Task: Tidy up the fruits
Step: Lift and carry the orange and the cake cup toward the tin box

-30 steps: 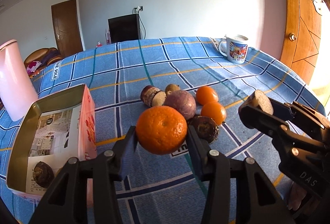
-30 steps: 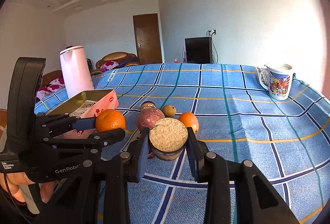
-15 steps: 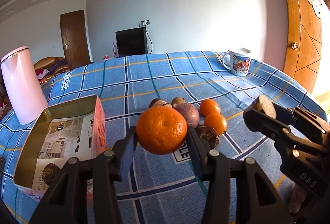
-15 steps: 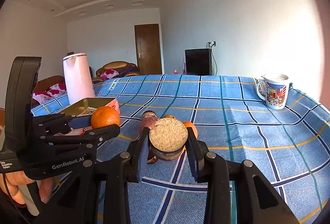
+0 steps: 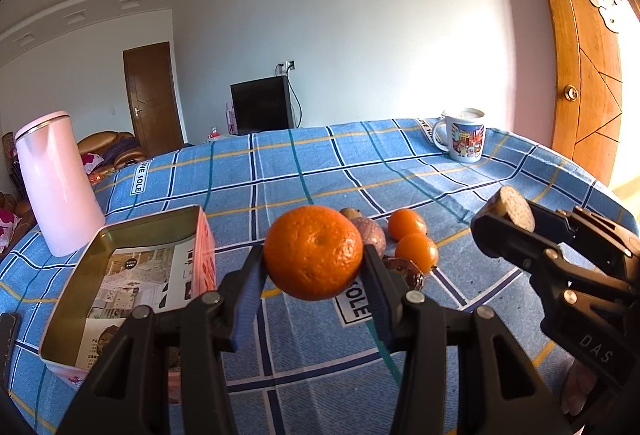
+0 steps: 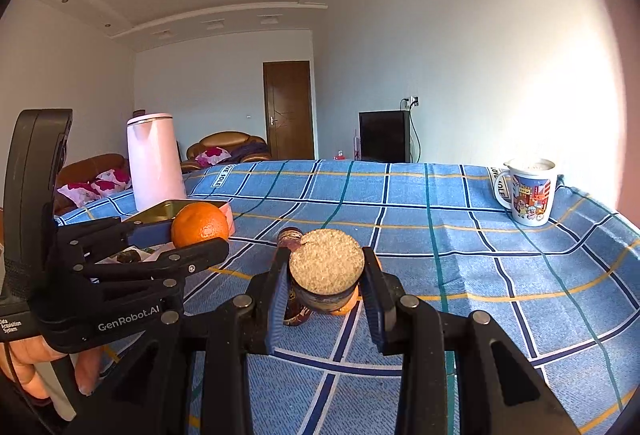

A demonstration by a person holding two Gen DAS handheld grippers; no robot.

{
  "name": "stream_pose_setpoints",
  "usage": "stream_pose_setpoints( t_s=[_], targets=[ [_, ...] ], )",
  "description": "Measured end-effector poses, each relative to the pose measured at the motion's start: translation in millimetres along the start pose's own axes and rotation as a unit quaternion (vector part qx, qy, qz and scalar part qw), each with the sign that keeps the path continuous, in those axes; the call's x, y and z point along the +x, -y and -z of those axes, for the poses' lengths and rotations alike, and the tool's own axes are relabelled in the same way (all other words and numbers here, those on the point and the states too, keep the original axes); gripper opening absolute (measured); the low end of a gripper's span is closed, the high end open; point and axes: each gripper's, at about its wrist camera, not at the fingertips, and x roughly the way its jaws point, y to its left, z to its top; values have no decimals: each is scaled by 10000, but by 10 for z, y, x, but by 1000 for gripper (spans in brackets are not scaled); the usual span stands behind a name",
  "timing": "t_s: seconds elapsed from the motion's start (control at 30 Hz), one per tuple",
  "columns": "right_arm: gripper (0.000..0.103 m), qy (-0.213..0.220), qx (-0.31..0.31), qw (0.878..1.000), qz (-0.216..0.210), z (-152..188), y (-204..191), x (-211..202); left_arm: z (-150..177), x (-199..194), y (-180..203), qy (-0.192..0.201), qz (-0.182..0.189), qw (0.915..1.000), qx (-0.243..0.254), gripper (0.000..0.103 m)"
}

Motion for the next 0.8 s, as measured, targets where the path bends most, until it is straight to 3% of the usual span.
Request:
stream_pose_setpoints(
  t_s=[0.8],
  targets=[
    [36,456,-142,9989,1,18,-24,-118,15,-202,82,539,-230,9981,169,49]
  ],
)
